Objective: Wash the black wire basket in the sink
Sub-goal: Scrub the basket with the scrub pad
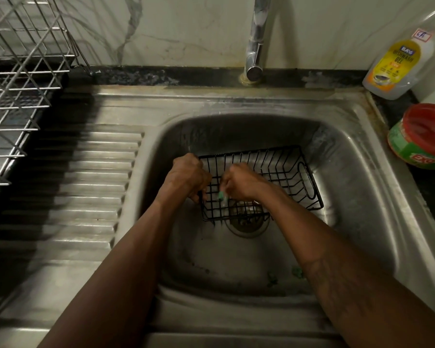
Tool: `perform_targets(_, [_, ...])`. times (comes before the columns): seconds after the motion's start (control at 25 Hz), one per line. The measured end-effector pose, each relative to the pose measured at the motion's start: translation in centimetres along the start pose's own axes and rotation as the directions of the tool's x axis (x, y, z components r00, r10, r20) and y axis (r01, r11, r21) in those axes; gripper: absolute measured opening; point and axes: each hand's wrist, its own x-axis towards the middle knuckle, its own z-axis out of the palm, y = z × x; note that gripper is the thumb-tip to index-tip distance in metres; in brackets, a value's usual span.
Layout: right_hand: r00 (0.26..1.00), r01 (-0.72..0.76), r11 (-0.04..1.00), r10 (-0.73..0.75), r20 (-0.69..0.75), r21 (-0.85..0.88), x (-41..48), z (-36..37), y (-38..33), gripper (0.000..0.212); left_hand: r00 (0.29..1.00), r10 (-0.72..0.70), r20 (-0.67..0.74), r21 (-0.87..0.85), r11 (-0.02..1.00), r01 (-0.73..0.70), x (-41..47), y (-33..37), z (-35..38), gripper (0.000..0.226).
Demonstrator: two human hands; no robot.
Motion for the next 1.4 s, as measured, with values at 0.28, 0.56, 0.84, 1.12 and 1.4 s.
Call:
perform_targets(0.28, [0.917, -0.083, 0.981, 0.143, 0.371, -0.173, -1.8, -0.8, 0.2, 0.022, 0.999, 0.008, -0.034, -0.081, 0.997, -0.01, 0.3, -0.4, 0.1, 0.014])
perform_targets(0.56, [0.966, -0.1, 0.995, 0.101, -0.238, 0.015, 0.0, -0.9, 2.0, 0.019, 0.999, 0.024, 0.03, 0.011, 1.0, -0.024, -0.2, 0.1, -0.2, 0.015])
perform_targets(0.84, [0.975, -0.146, 0.988, 0.15, 0.164, -0.041, -2.2, -1.7, 2.3, 0.015, 0.999, 0.021, -0.04, -0.051, 0.998, -0.023, -0.1, -0.3, -0.1, 0.01])
perform_targets(1.12, [0.966, -0.197, 0.974, 0.213, 0.145, -0.116, -2.9, -2.4, 2.8, 0.017, 1.0, -0.011, -0.017, -0.03, 0.999, 0.011, -0.5, 0.1, -0.2, 0.011])
perform_targets(1.4, [0.955, -0.246, 0.959, 0.214, -0.207, -0.143, -2.5, -3.0, 4.2, 0.006, 1.0, 0.0, -0.019, -0.031, 1.0, 0.0, -0.4, -0.1, 0.1, 0.012])
